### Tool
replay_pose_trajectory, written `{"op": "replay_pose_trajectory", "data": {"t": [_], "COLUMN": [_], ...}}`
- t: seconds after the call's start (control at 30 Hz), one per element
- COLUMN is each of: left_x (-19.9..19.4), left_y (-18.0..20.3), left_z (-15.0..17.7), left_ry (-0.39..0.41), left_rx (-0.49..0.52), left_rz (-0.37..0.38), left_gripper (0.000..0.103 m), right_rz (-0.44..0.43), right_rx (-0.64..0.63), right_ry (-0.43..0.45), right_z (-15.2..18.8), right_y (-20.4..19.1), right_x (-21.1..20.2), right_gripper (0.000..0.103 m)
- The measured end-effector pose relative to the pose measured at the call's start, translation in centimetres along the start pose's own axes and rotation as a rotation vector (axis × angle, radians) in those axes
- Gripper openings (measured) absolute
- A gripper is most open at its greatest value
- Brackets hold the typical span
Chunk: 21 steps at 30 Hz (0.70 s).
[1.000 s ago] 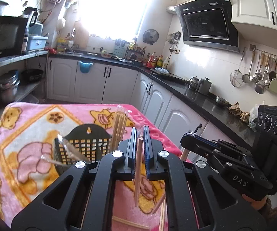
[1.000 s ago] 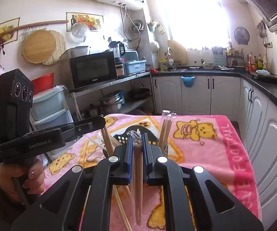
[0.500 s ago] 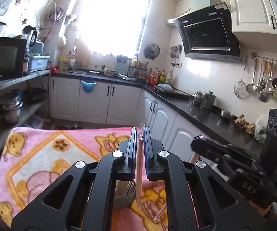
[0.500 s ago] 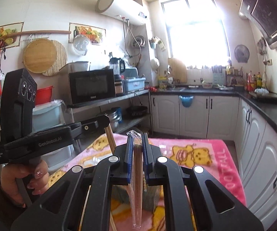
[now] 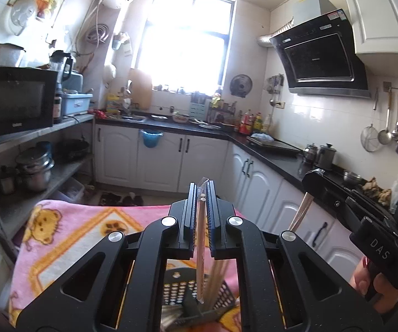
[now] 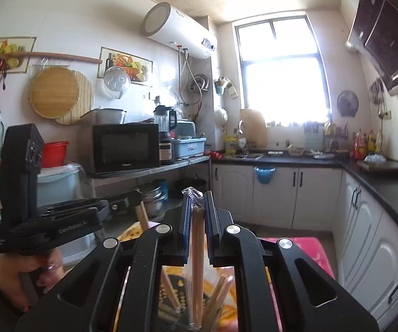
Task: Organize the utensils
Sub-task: 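Lower the held chopstick into the green caddy with the left gripper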
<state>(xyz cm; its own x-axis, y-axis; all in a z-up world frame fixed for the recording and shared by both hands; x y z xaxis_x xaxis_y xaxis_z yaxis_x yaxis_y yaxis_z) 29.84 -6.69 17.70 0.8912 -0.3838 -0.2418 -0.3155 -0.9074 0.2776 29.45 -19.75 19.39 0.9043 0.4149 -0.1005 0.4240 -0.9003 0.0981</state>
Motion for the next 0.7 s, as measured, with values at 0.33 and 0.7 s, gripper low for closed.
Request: {"op": "replay_pose_trajectory", "data": {"t": [0.33, 0.7], "left_x": [2.0, 4.0], "left_y": [-2.1, -3.4], "left_z": [2.0, 5.1], "left_ry": [-0.033, -0.101], "left_rx": [-0.002, -0.016], "left_rz": [-0.045, -0.051], "left_gripper": [0.004, 0.004], "right_rz": [-0.009, -0.01], "right_rx": [0.032, 0.055], "right_ry": [-0.022, -0.062], "right_z": [2.5, 5.3], "right_y": [-0.1, -0.1], "right_x": [2.9, 4.7], "right_gripper": [0.009, 0.01]}}
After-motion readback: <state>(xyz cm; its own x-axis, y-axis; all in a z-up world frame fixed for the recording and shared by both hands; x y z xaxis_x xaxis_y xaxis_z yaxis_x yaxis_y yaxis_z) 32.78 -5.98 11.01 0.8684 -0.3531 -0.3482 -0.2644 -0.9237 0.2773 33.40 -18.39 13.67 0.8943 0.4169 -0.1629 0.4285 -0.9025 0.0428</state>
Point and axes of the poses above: each gripper's, at about its wrist camera, not at the fingertips, and x roughly the way its jaws point, y to its right, z to its underside, the point moved 9 cm from there along x, roughly the way its jaws point, and after that the axes turned 7 degrees about -x, right-handed, at the moved point
